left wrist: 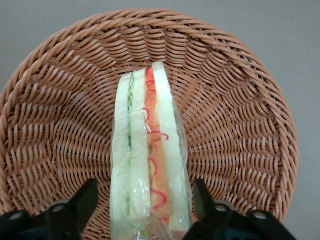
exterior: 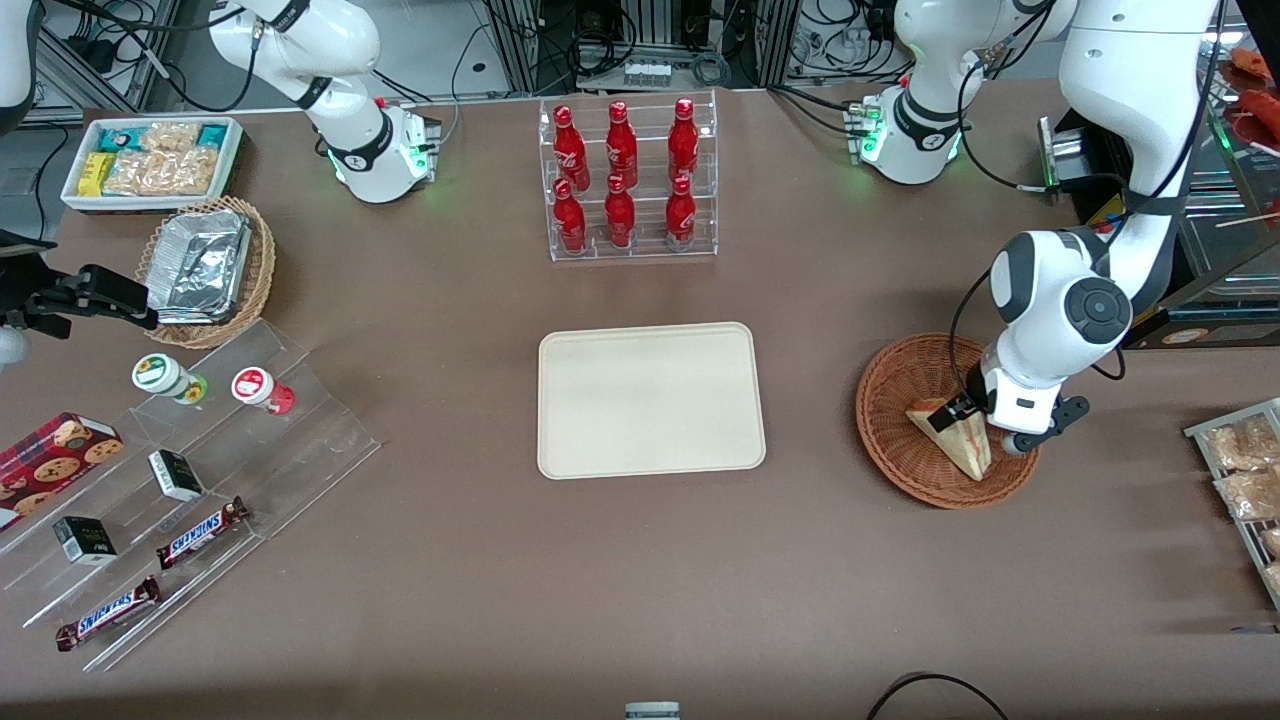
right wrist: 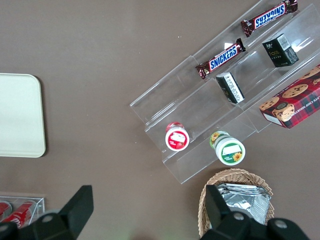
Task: Place sandwich from basket to tray
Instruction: 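Close the left gripper on the sandwich, then lift the sandwich and carry it over the cream tray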
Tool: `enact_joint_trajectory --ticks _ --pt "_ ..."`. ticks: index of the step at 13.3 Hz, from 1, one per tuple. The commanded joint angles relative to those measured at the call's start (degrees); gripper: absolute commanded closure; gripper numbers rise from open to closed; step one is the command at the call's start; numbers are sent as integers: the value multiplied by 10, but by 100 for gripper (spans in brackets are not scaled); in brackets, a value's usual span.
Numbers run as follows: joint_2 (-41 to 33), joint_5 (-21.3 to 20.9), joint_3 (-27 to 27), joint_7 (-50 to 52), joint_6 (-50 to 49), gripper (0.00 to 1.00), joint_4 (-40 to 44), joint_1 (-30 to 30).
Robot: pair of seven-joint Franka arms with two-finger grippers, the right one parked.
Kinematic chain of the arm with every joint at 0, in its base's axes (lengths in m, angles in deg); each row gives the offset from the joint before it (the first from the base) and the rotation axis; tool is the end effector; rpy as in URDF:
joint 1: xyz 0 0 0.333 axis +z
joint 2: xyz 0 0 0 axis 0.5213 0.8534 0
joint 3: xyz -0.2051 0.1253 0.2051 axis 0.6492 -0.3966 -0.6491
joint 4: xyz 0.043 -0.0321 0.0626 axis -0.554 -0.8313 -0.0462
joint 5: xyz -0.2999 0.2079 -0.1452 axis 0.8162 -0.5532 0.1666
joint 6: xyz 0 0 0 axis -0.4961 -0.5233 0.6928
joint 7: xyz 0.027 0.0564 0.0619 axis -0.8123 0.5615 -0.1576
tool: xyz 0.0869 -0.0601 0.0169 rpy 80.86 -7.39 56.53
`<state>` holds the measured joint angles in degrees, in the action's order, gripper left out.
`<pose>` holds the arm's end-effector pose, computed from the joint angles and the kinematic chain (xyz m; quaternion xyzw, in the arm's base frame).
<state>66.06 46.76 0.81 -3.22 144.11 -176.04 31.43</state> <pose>0.5566 -0.0417 0.2531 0.9654 0.2605 0.0054 0.0101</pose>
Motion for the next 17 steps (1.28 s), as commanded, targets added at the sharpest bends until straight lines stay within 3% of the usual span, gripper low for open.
enact_joint_trajectory --ticks 1,4,7,12,17 --pt "-2 3 -2 12 9 96 -5 -3" --pt "-18 2 -2 10 -30 100 16 -3" --pt "-48 -8 4 2 -165 100 85 -4" --pt "-51 -50 72 2 -380 100 255 -4" --pt "-45 -47 132 14 -419 100 311 -62"
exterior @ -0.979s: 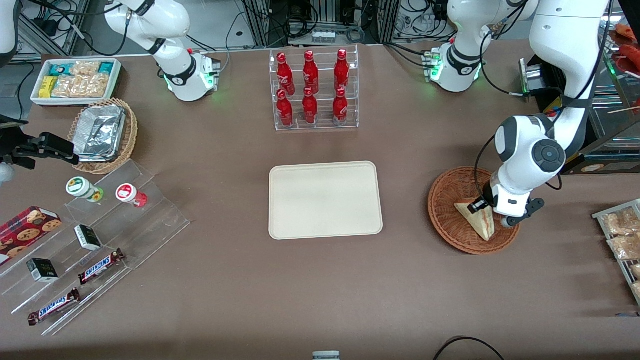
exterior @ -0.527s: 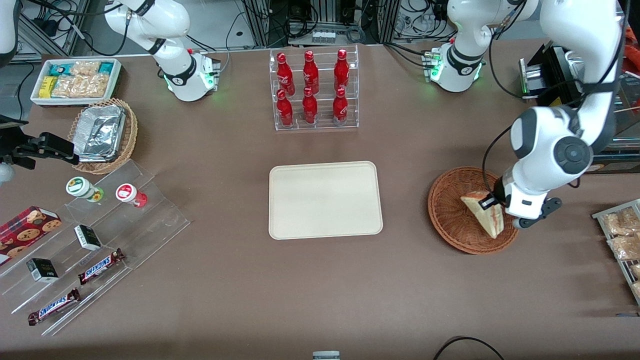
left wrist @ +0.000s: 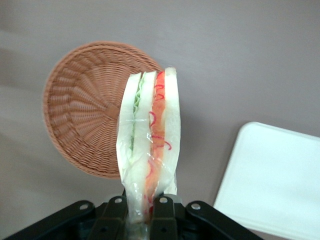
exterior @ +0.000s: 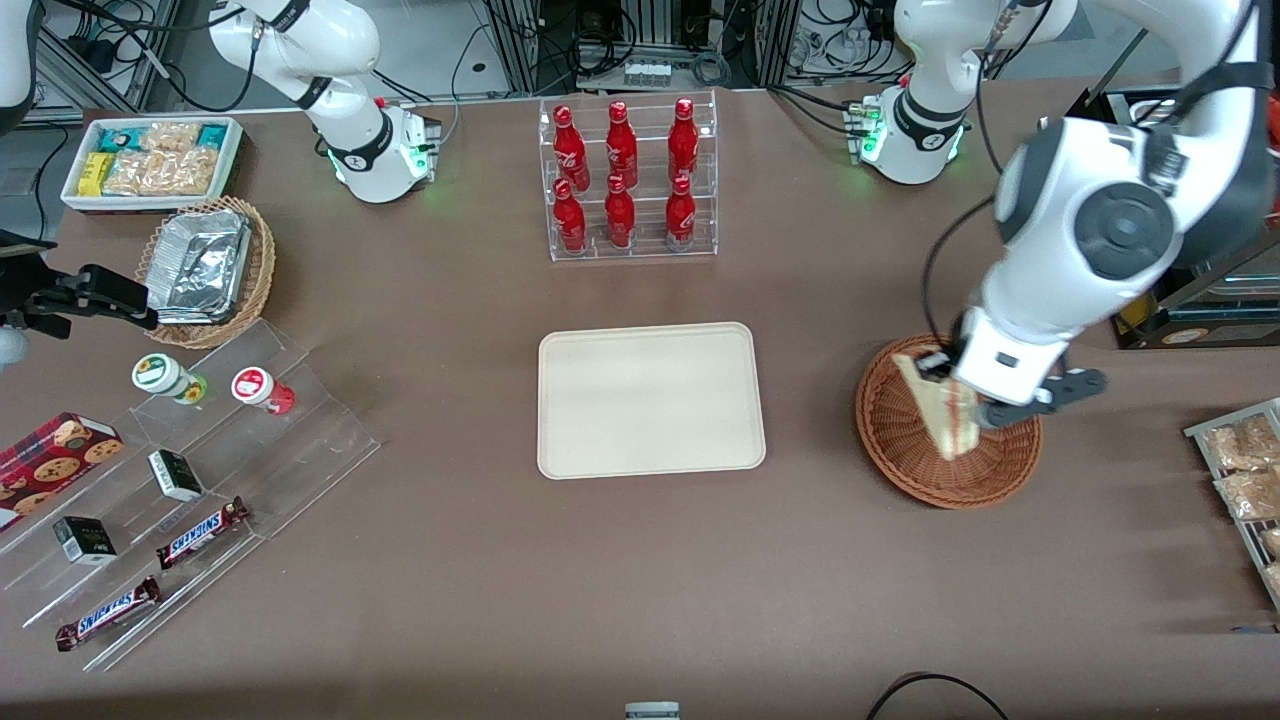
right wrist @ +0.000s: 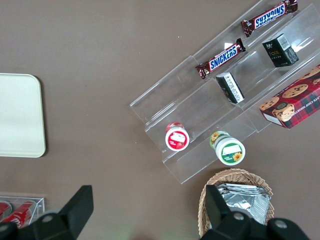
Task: Place sandwich from basket to tray
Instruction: 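Lift the sandwich and carry it over the cream tray, then lower the sandwich onto the tray and open the left gripper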
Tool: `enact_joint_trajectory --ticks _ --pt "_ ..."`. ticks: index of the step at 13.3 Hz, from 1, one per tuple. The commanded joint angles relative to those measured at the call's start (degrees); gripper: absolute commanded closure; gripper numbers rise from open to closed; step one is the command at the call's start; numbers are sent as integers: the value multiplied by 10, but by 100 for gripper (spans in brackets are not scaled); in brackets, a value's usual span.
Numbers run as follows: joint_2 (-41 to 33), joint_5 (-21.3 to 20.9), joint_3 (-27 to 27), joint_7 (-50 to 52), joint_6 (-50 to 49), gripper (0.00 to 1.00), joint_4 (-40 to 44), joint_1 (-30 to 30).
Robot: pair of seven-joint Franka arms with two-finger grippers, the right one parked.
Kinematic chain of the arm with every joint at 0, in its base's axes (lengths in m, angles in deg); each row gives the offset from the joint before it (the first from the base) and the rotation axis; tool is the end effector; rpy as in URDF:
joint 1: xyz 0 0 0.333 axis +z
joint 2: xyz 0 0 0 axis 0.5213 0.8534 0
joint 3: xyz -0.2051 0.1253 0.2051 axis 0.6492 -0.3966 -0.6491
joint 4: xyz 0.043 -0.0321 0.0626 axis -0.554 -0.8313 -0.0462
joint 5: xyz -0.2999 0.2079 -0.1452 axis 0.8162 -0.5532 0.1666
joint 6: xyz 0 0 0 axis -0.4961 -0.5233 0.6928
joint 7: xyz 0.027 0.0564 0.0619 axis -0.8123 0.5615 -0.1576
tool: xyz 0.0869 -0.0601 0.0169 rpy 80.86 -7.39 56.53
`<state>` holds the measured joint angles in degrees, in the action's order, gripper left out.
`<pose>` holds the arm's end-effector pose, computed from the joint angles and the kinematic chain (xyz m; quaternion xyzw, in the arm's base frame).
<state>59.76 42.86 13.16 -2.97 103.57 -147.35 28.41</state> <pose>0.5767 -0.1880 0.4832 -0.9915 -0.1247 0.0268 0.0275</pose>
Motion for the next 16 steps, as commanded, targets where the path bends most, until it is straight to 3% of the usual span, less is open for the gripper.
enact_joint_trajectory --ticks 1,8,14,16 --pt "25 -6 8 11 -13 100 33 -55" --pt "145 -10 8 68 -6 100 124 -199" --pt "230 -16 6 109 94 100 132 -271" --pt "254 -59 5 160 112 100 132 -290"
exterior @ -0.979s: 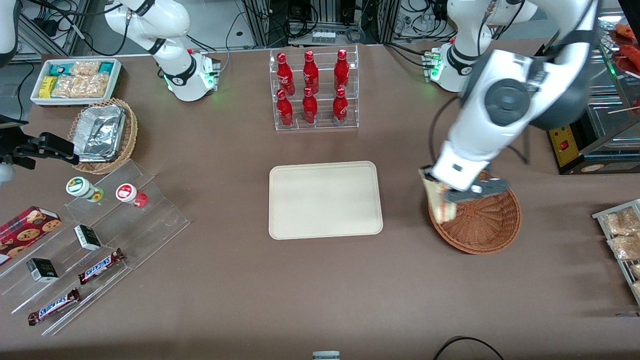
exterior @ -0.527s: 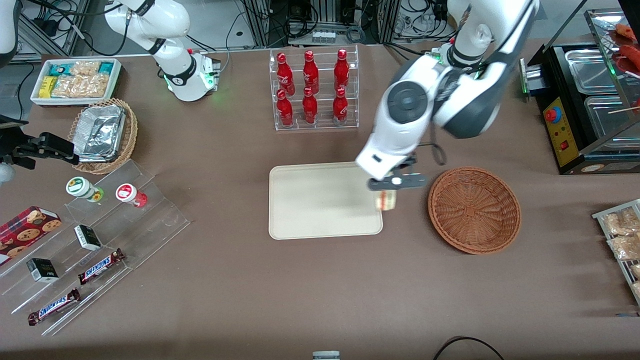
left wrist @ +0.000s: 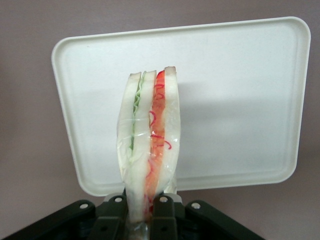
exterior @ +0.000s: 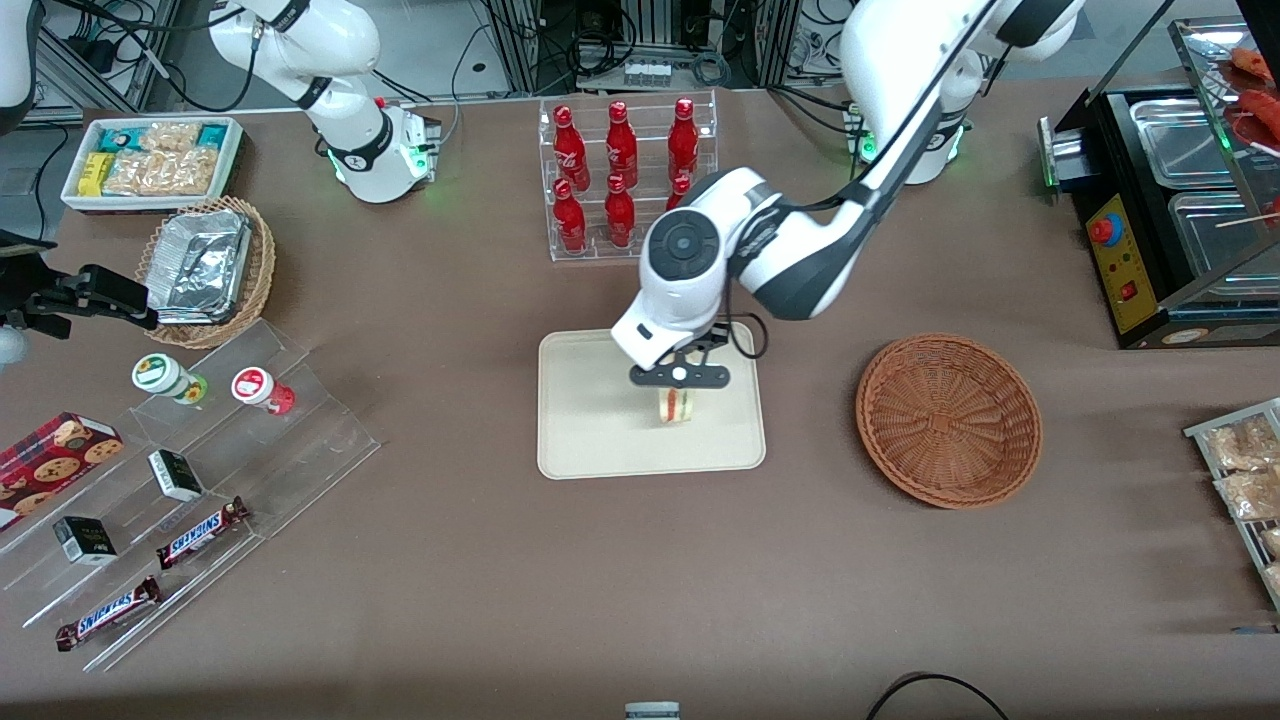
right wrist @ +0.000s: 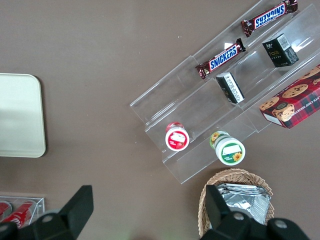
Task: Place sandwich from basket to tray
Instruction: 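Lower the sandwich onto the tray and open the left gripper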
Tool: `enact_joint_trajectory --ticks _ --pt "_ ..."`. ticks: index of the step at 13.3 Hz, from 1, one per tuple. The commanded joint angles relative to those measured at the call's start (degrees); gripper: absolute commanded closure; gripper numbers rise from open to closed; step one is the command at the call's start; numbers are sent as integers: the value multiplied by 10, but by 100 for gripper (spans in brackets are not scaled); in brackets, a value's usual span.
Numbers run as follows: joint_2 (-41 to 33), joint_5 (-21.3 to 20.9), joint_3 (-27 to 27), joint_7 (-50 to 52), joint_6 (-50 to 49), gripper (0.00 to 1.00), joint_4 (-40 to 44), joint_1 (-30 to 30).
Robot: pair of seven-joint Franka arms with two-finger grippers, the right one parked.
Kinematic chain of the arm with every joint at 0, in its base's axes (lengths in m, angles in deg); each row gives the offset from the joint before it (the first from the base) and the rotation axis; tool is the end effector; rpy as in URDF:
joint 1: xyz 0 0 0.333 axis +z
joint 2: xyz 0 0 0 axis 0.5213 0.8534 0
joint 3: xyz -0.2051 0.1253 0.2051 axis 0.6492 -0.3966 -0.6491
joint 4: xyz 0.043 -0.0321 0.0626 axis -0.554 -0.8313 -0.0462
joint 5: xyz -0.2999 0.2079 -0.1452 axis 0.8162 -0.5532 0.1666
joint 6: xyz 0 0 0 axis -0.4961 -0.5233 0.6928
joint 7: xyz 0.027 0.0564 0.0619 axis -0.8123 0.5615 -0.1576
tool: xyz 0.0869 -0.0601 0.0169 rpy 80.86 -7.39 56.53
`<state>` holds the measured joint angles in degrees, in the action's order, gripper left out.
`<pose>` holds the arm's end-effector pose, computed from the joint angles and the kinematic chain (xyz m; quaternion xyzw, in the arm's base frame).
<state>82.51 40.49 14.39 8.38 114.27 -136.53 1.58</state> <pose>0.4961 -0.4842 0.3357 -0.9987 0.0173 0.0478 0.0058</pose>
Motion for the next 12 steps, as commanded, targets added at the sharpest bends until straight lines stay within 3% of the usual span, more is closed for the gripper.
enact_joint_trajectory --ticks 1,8,12 --pt "38 -54 -6 72 13 100 24 -25" --pt "78 -62 -7 112 78 100 23 -49" --pt "98 -87 -7 130 92 100 21 -51"
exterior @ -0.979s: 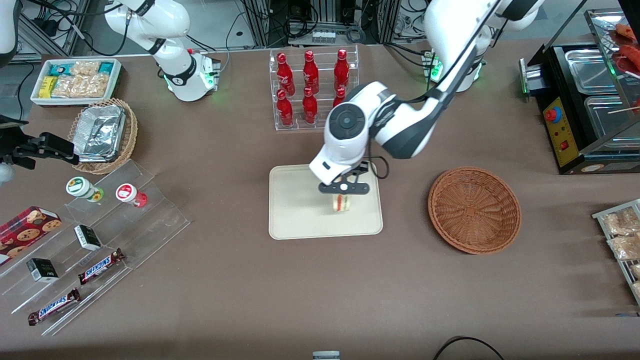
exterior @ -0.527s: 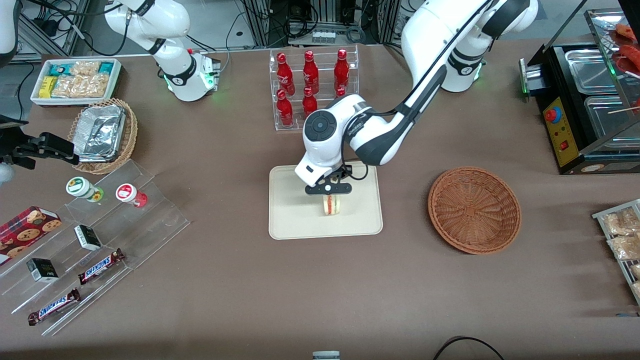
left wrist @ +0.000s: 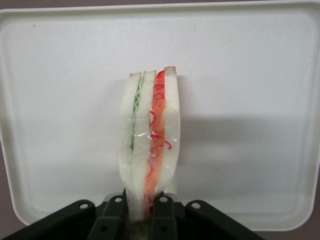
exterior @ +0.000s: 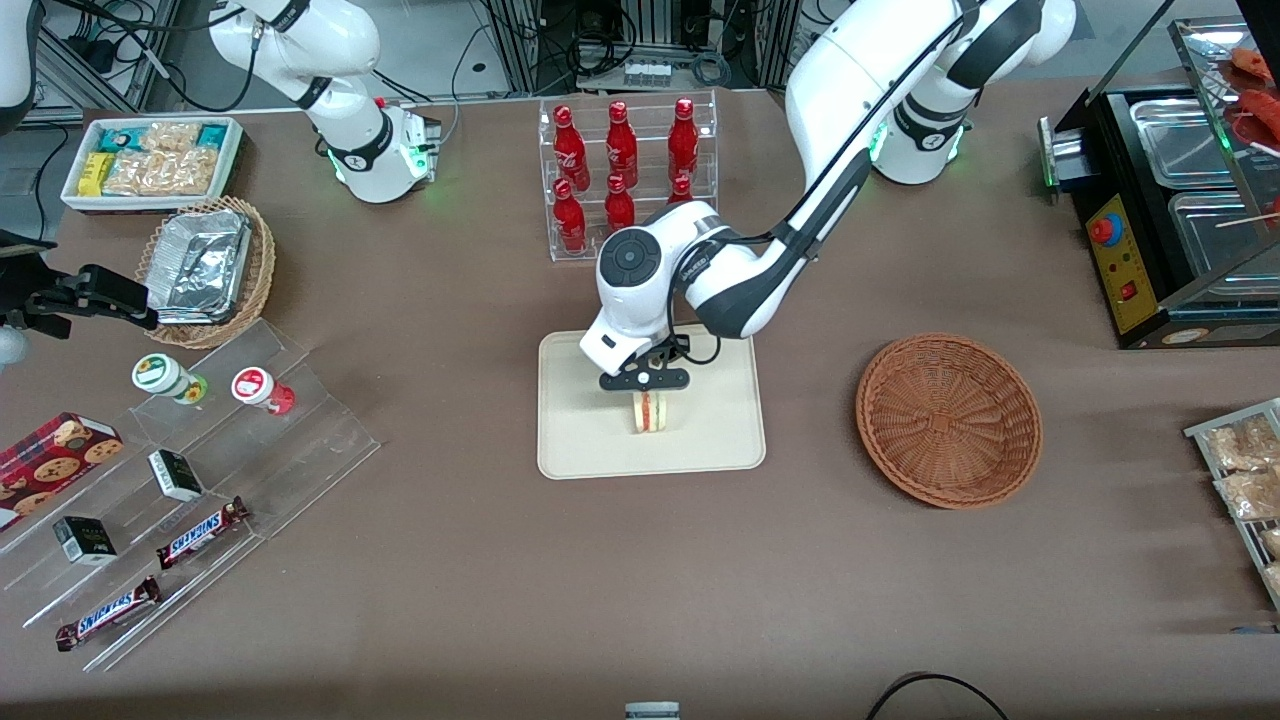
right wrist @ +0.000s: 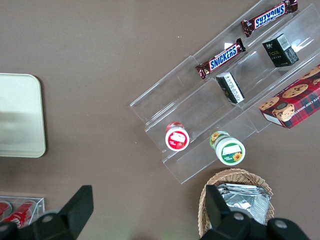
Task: Place sandwich from basket to tray
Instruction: 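Lower the sandwich onto the tray and open the left gripper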
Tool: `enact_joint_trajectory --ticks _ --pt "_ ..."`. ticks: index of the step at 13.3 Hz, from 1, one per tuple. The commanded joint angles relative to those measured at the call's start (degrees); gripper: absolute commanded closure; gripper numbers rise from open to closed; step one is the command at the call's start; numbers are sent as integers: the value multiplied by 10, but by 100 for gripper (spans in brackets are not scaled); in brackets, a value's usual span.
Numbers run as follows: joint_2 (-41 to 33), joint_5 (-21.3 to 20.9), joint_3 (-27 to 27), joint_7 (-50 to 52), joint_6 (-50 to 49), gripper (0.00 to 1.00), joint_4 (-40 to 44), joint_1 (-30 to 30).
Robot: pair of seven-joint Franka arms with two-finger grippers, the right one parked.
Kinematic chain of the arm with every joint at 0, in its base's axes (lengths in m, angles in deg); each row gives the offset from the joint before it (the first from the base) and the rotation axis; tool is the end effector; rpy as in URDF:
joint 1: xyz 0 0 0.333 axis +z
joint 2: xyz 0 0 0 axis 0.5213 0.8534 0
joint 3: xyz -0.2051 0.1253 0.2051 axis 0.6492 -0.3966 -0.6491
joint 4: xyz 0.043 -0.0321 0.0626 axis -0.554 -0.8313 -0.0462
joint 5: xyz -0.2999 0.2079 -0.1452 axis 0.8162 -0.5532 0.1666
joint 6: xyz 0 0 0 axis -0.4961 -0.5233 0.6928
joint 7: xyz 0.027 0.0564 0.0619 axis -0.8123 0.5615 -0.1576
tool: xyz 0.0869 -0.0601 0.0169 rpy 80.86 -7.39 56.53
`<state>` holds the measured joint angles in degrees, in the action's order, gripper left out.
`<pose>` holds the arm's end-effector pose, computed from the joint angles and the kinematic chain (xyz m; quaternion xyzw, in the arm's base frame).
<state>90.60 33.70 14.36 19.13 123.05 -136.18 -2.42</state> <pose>0.4738 -0.5251 0.2547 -0.9996 -0.0148 0.0160 0.0164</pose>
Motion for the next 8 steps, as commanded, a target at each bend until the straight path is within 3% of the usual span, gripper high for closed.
enact_joint_trajectory --ticks 1,3,4,5,6,8 --pt "23 -30 -7 23 5 100 18 -10" --pt "26 -33 -7 24 6 100 18 -10" --pt "27 -33 -7 24 6 66 18 -10" --pt "27 -33 -7 21 6 6 18 -10" --pt "25 -33 -7 19 5 0 19 -10" --pt "16 -32 -7 22 0 0 21 -9"
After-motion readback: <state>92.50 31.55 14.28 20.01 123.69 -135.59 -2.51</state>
